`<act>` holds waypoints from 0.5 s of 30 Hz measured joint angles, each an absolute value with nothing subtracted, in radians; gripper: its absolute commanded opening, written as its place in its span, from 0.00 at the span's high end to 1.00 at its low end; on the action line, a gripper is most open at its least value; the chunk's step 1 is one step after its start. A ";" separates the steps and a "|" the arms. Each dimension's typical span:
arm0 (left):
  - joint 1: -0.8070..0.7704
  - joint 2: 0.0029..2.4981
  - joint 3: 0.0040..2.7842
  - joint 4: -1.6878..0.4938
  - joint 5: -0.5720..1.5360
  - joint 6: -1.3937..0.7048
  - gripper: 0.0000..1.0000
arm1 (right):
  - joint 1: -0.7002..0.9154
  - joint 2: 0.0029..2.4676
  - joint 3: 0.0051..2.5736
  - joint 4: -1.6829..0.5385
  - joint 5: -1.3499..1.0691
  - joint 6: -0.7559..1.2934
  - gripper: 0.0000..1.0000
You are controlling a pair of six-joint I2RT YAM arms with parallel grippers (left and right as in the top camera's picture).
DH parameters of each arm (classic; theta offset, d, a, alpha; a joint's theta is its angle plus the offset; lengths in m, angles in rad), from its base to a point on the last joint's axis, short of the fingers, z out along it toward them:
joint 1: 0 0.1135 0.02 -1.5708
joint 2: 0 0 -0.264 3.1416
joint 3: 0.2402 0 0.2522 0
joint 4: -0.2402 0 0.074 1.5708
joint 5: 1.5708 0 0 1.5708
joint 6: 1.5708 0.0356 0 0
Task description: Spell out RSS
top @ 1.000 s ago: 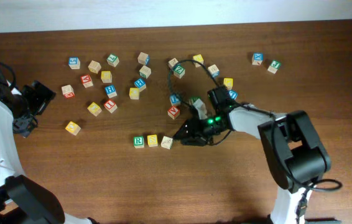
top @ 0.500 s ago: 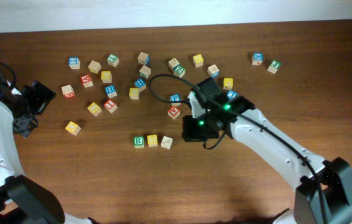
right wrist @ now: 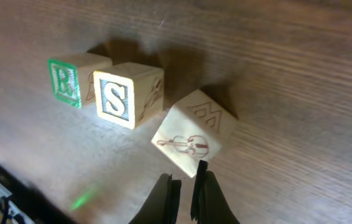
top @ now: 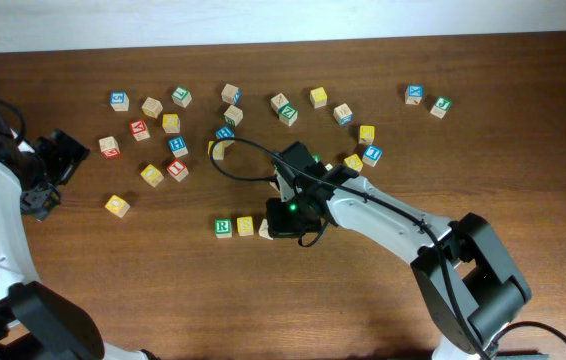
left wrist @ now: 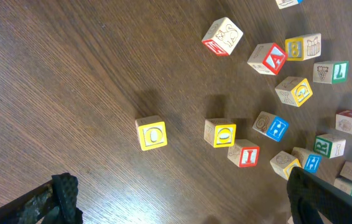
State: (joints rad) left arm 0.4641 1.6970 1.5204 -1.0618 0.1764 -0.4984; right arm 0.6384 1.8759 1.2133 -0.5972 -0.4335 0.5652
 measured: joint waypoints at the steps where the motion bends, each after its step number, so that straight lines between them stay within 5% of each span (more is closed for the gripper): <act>1: 0.464 1.697 1.520 -1.062 0.176 -0.498 0.01 | 0.638 1.876 1.218 -0.597 -0.440 0.566 0.96; 15: 0.464 1.697 1.520 -1.062 0.177 -0.498 0.01 | 0.652 1.876 1.229 -0.533 -0.406 0.622 0.96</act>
